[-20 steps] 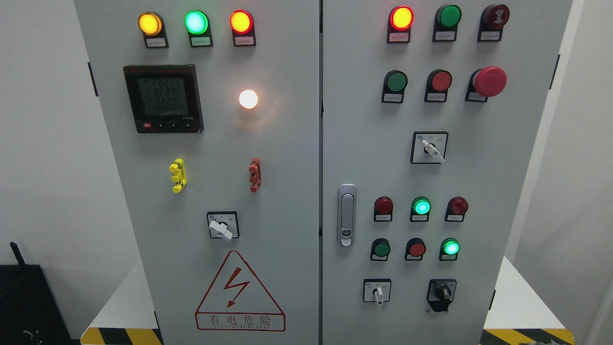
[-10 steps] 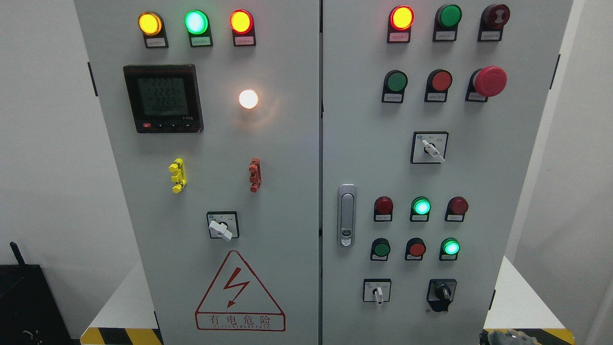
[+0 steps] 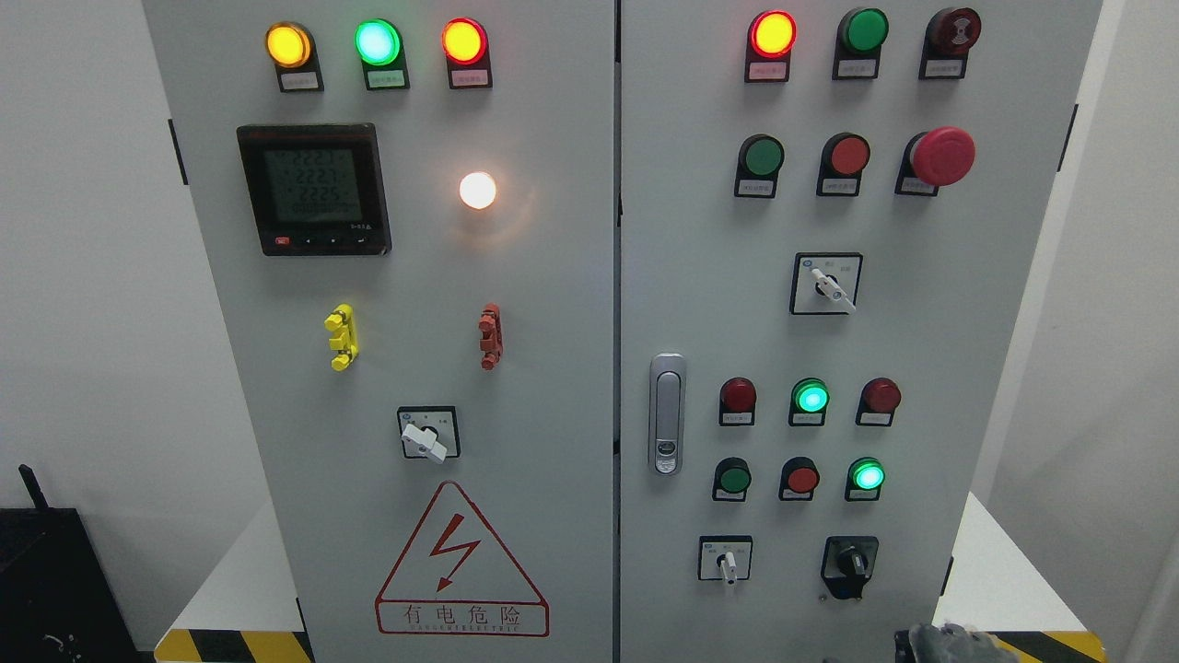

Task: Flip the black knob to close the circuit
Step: 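Raise the right hand up toward the black rotary knob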

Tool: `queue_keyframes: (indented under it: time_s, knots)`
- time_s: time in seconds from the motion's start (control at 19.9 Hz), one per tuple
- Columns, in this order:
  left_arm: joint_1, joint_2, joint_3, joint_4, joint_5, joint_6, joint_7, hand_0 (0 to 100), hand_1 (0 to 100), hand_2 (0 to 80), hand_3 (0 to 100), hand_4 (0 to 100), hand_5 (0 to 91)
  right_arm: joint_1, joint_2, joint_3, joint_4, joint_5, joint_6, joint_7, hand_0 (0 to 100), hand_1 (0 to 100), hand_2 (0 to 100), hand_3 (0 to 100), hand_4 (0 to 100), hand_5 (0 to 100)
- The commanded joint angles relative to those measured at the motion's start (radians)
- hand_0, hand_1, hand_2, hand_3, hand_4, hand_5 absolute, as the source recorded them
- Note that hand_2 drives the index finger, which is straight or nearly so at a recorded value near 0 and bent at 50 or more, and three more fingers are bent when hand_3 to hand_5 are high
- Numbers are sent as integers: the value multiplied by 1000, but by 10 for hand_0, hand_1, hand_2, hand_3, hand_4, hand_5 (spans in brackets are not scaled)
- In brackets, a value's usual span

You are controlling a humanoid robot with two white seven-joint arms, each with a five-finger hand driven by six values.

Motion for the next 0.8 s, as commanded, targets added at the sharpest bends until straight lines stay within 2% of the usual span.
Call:
queue_keyframes:
  time_s: [0.0,0.2,0.4,0.55,0.75]
  knots:
    - [1,0,0,-1,1,-1,0,120,556,0,0,0,0,-48,12,-30,69,1,-1,1,0,99,922,1000,877,873]
    - [-1,0,0,-1,1,-1,0,120,556,0,0,0,0,-67,4,-31,91,1,0,1,0,99,922,1000,878,879]
    - [-1,0,0,0,-2,-1,0,120,556,0,0,0,0,-102,1,-59,112,0,-1,3,0,101,923,1000,878,883]
    - [-1,0,0,-1,1,-1,0,120,556,0,0,0,0,-123,1,-69,120,-4,0,34,0,105,923,1000,879,884]
    - [-1,0,0,0,-2,-1,0,120,556,0,0,0,0,-128,1,-63,120,-4,0,31,0,109,925,1000,879,886]
